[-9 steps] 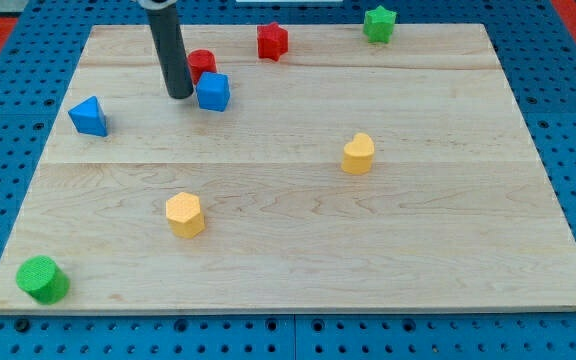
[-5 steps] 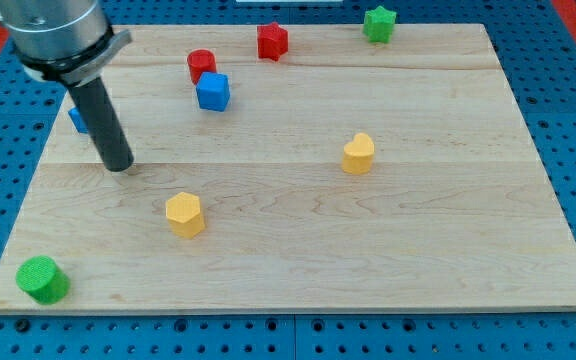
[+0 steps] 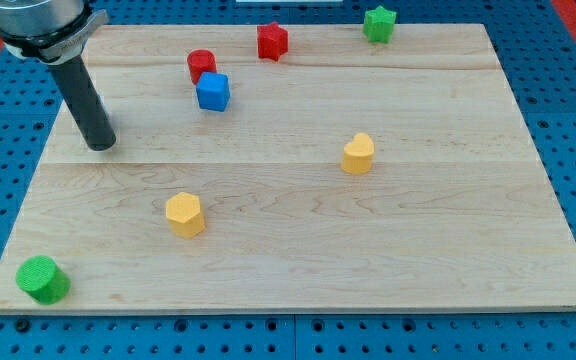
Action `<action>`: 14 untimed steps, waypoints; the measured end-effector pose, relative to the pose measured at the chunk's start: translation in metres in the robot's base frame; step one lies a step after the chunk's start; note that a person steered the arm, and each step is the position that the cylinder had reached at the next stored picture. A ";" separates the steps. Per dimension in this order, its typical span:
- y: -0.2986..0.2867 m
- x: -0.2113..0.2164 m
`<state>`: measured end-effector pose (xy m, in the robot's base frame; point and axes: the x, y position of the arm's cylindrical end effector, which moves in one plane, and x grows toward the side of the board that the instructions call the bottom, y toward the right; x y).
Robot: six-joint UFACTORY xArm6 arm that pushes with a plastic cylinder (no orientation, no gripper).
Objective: Push the blue triangle to the top left
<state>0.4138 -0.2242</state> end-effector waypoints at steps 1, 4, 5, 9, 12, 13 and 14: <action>-0.010 -0.011; -0.004 -0.067; -0.004 -0.084; -0.057 -0.072; -0.032 -0.125; -0.030 -0.091; 0.019 -0.092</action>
<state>0.3222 -0.2056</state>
